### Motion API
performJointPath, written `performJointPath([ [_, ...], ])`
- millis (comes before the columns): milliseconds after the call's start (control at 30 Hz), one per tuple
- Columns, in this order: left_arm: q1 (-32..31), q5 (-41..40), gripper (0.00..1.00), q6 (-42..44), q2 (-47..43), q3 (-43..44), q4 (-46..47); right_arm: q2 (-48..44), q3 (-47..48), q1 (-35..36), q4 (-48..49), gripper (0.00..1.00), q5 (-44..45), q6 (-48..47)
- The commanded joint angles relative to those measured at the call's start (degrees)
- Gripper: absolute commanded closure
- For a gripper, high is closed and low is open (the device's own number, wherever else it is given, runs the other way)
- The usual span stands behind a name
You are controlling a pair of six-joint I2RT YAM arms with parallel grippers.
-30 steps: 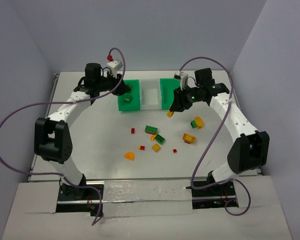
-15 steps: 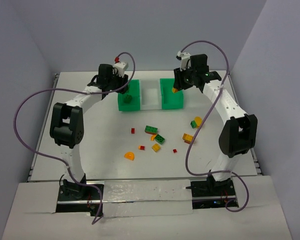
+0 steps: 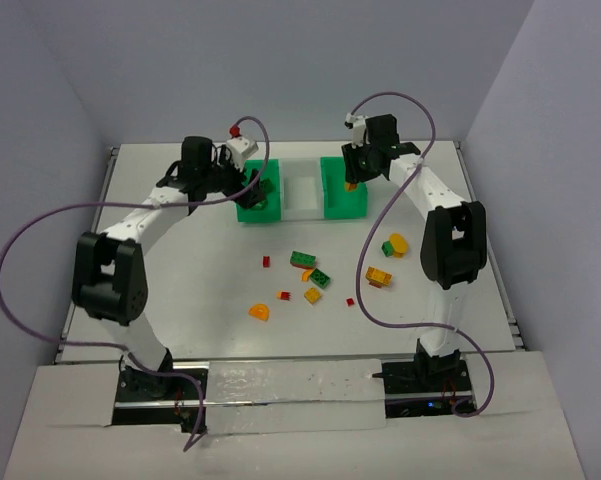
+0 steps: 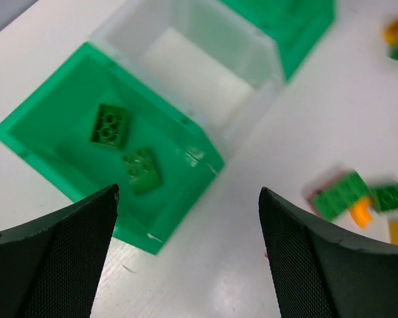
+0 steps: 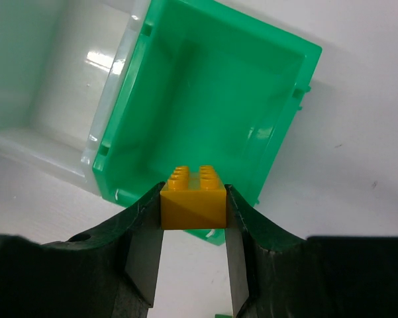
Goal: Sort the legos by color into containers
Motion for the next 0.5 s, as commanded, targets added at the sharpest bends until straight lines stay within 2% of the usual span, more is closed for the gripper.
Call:
performJointPath([
  [0, -0.2, 13.2, 0.09, 12.4, -10.3, -7.7, -7.9, 1.0, 2.9, 0.5, 3.4, 0.76, 1.0, -0.9],
  [67, -0.2, 16.7, 0.10, 23.2, -14.9, -12.4, -15.7, 1.9, 3.0, 0.9, 3.7, 0.58, 1.4, -1.0],
  [167, -0.2, 18.7, 0.10, 34.7, -18.9, -17.3, -26.9, 2.5, 2.9, 1.5, 3.9, 0.44, 1.9, -0.8],
  [233, -0.2, 18.7, 0.10, 38.1, -20.6, -19.6, -29.9, 2.3, 2.9, 1.8, 3.8, 0.39, 1.7, -0.6],
  [267, -0.6, 17.9, 0.10, 39.8, -22.3, -22.1, -30.8, 1.8, 2.6, 2.1, 3.9, 0.30, 1.6, -0.2],
  [367, -1.5, 15.0, 0.10, 42.6, -24.1, -25.2, -31.0, 0.3, 2.6, 2.5, 3.1, 0.16, 0.7, 0.4],
  [467, -3.5, 13.4, 0.10, 44.4, -25.2, -28.7, -30.5, -3.2, 2.7, 2.7, 1.4, 0.12, -1.5, 1.8],
])
